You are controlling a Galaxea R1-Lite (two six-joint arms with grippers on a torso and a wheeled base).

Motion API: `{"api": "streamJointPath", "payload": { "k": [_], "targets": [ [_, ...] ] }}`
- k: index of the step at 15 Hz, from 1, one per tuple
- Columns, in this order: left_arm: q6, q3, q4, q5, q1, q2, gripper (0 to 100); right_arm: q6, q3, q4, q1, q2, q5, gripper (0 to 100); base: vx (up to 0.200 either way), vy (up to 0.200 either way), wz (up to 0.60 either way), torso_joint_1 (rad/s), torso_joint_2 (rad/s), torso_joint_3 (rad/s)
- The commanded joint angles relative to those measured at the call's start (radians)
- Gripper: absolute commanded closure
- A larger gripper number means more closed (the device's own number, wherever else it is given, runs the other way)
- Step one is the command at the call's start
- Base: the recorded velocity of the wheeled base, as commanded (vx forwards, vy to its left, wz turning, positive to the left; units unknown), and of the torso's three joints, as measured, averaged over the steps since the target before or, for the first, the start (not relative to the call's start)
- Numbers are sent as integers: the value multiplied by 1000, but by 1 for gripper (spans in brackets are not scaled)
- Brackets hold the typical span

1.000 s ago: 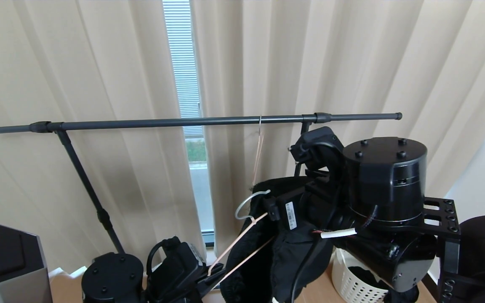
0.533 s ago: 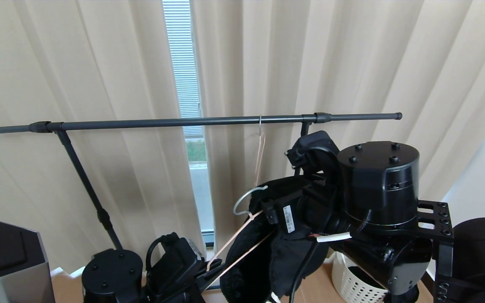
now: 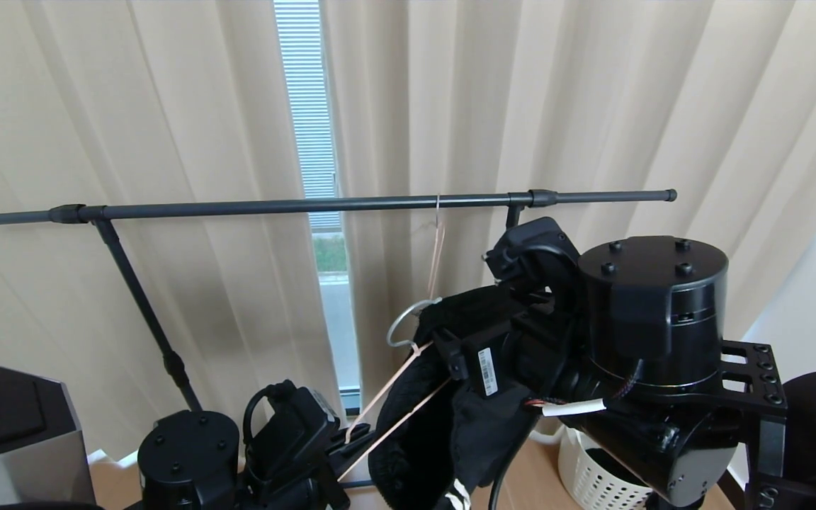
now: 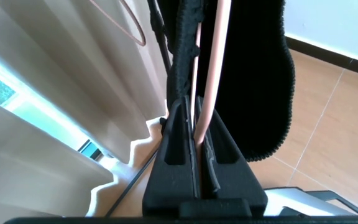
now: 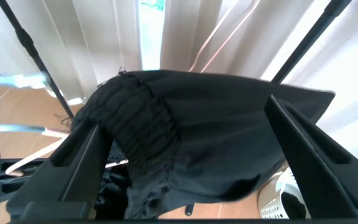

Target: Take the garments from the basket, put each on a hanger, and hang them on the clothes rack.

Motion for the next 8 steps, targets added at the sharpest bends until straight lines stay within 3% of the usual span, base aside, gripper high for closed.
{"api": "streamJointPath", "payload": {
  "k": [1, 8],
  "targets": [
    [0, -2, -1, -1, 5, 0, 100, -1, 0, 1, 0, -4, 0, 0, 0, 0, 0, 0, 0, 0],
    [-5, -17, -1, -1, 30, 2, 100, -1, 3, 3, 0, -14, 0, 0, 0, 0, 0, 0, 0, 0]
  ]
}}
